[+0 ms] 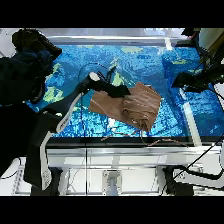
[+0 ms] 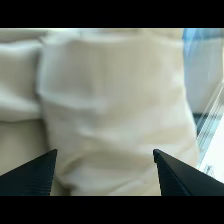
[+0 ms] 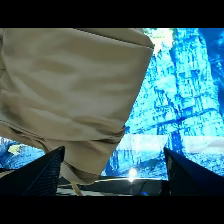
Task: Fold the clothes and pants, and hang the long-sleeved shirts on hangers.
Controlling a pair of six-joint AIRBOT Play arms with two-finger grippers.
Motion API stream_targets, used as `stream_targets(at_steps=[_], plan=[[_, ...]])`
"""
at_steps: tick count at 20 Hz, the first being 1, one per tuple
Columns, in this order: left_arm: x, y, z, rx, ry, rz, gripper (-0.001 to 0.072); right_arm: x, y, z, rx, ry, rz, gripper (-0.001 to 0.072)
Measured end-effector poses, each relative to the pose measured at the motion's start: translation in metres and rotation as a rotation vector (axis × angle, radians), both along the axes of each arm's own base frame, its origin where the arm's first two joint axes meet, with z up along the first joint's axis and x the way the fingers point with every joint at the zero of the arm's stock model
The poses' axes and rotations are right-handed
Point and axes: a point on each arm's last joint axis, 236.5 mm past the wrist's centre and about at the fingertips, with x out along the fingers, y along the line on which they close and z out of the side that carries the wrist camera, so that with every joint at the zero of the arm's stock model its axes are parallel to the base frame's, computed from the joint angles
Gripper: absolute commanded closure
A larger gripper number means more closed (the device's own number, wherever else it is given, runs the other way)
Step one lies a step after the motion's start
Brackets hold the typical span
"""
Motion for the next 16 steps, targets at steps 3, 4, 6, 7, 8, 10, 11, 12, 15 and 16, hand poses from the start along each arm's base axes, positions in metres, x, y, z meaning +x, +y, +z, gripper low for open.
stream_targets(at_steps=[3,4,6,7,8,10,11,12,15,16], plan=[[0.007,0.013,0.002,0.005,0.001,0.012,-0.0004,0.0,0.0,0.0,0.001,-0.001,0.001,0.0032],[0.005,0.012,0.0,0.005,0.006,0.008,-0.0004,0.0,0.001,0.0,0.002,-0.002,0.001,0.0032],[-0.002,0.005,-0.012,0.015,0.023,-0.01,-0.0003,0.0,0.001,0.0,0.004,-0.002,0.002,0.0032],[-0.008,-0.002,-0.017,0.018,0.031,-0.023,-0.0004,0.001,0.002,0.001,0.006,-0.003,0.002,0.0032],[-0.013,-0.007,-0.022,0.022,0.037,-0.033,-0.0004,0.001,0.002,0.001,0.007,-0.003,0.002,0.0032],[-0.02,-0.019,-0.031,0.028,0.041,-0.044,-0.0003,0.001,0.002,0.001,0.01,-0.003,0.001,0.0032],[-0.023,-0.024,-0.034,0.03,0.04,-0.048,0.0002,0.001,0.002,0.001,0.011,-0.004,0.001,0.0032],[-0.026,-0.029,-0.037,0.032,0.04,-0.052,0.0097,0.001,0.003,0.001,0.011,-0.005,0.0,0.0032],[-0.03,-0.038,-0.038,0.024,0.04,-0.054,0.0692,0.002,0.003,0.001,0.012,-0.007,0.0,0.0032],[-0.03,-0.04,-0.037,0.016,0.042,-0.053,0.0692,0.002,0.003,0.001,0.012,-0.007,0.0,0.0032]])
